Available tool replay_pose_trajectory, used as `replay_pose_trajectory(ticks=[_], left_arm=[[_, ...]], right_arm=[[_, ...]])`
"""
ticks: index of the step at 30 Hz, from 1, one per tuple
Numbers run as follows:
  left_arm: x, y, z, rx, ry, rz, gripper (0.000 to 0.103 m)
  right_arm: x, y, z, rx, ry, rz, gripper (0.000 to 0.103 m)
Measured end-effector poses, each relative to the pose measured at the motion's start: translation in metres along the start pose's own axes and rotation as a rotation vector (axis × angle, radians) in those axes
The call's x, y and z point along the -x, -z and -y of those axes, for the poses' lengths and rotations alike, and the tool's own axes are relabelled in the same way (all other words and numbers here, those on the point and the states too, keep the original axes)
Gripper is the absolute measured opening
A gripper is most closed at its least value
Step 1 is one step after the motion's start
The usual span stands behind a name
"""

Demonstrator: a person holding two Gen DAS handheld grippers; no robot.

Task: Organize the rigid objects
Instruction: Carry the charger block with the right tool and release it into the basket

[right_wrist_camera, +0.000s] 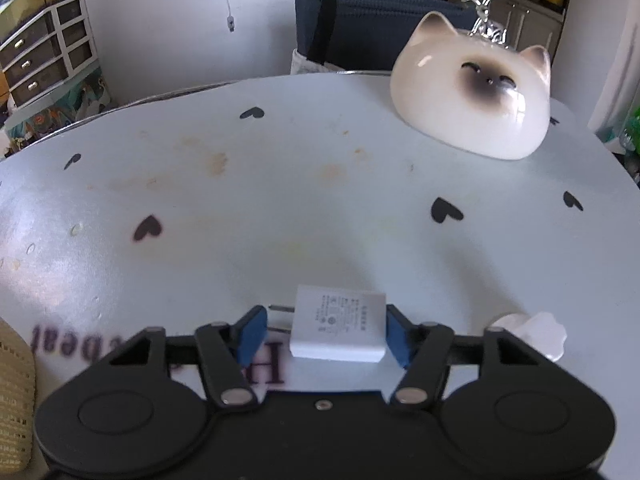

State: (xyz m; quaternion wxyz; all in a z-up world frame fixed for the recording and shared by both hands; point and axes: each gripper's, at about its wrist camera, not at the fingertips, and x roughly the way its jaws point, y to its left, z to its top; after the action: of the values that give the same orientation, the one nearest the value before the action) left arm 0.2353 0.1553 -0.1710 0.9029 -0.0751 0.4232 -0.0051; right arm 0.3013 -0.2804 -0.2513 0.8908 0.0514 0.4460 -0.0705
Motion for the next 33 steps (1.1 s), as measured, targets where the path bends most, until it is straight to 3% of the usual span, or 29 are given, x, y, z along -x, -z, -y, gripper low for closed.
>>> replay_pose_trajectory(ticks=[13,23,33], left_arm=[[0.0,0.0,0.0,0.001,0.0,0.0,0.004],[0.0,0.0,0.0,0.0,0.001,0.0,0.004],[0.0,0.0,0.0,0.002,0.001,-0.001,0.004]], right_arm=[[0.024,-0.003,-0.006,-0.008,-0.051,0.045,0.063],[0.088,-0.022,-0.066,0.048,-0.259,0.14,0.063],[0.133,-0.02,-0.146,0.206,-0.465,0.11,0.063]])
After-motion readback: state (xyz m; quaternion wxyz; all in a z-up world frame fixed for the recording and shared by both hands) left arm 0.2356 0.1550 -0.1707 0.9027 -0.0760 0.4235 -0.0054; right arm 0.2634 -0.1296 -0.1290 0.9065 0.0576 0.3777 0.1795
